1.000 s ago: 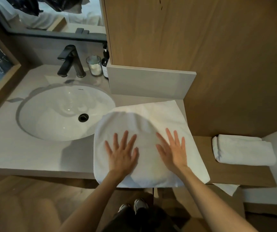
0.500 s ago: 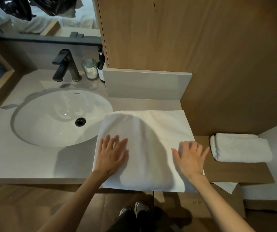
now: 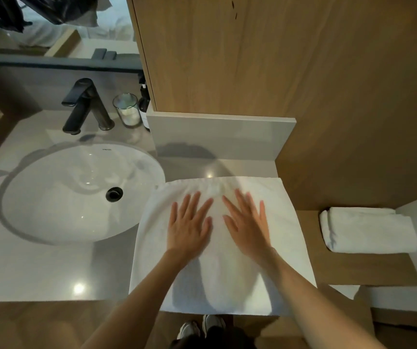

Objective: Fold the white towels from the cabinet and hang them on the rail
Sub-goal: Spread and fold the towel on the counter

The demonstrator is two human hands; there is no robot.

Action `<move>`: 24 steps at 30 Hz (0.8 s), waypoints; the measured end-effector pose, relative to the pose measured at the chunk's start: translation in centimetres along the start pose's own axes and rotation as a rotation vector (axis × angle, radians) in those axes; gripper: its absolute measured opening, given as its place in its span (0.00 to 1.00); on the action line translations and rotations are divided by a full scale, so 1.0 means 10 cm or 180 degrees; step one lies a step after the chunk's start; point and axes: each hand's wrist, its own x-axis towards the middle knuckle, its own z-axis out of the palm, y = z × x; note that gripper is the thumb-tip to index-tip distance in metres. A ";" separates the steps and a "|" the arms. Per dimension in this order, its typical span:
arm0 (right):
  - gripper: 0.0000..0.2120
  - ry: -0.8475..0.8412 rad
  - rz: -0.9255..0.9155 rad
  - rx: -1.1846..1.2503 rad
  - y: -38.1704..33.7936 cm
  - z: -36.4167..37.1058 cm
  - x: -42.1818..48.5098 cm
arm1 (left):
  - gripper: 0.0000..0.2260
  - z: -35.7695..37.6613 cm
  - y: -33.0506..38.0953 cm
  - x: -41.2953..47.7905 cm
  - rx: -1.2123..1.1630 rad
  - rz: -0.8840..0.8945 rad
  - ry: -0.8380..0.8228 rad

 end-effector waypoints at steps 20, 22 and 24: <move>0.22 0.0034 0.0959 0.1412 0.82 -0.54 -0.55 | 0.27 -0.56 -0.76 -0.52 -0.0810 -0.1074 0.0504; 0.23 -0.0007 0.1239 0.1672 0.83 -0.54 -0.59 | 0.24 -0.56 -0.74 -0.59 -0.0925 -0.1389 0.0447; 0.23 -0.0003 0.1435 0.1972 0.85 -0.52 -0.60 | 0.20 -0.57 -0.70 -0.63 -0.1188 -0.1747 0.0400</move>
